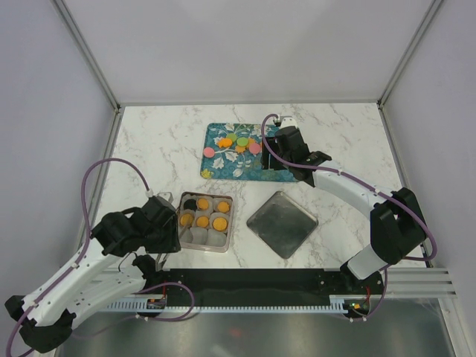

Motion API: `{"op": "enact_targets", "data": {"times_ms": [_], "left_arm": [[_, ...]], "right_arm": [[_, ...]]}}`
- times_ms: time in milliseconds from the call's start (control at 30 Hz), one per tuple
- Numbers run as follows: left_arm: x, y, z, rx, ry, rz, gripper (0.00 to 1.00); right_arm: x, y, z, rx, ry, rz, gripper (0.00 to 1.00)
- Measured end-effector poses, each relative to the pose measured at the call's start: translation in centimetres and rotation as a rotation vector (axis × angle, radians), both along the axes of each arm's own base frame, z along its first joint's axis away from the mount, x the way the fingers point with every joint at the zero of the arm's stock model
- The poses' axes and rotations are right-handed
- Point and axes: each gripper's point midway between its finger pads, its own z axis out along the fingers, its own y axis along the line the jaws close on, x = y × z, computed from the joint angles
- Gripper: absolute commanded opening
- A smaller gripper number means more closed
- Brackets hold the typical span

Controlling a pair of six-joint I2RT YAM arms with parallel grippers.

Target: Pack the cookies

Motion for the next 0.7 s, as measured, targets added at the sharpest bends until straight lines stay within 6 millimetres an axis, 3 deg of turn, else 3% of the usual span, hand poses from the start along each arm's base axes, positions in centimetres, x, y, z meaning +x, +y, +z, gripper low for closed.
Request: {"op": "enact_targets", "data": {"times_ms": [167, 400, 533, 633, 700], "left_arm": [[0.9, -0.8, 2.5, -0.044, -0.052, 0.002, 0.49], [4.4, -2.1, 6.2, -0.027, -0.158, -0.002, 0.63], [9.5, -3.1, 6.4, 0.023, -0.189, 0.026, 0.62], [15.2, -2.3, 5.4, 0.035, -0.199, 0.111, 0.62], [17.8, -1.3, 4.4, 0.047, -0.194, 0.150, 0.61]], "right_arm": [[0.0, 0.0, 0.0, 0.000, 0.000, 0.000, 0.72], [0.0, 0.0, 0.0, 0.000, -0.001, 0.000, 0.72], [0.0, 0.0, 0.0, 0.000, -0.001, 0.000, 0.72], [0.0, 0.0, 0.2, 0.001, -0.003, 0.000, 0.72], [-0.1, -0.1, 0.3, 0.004, -0.007, 0.000, 0.72]]}}
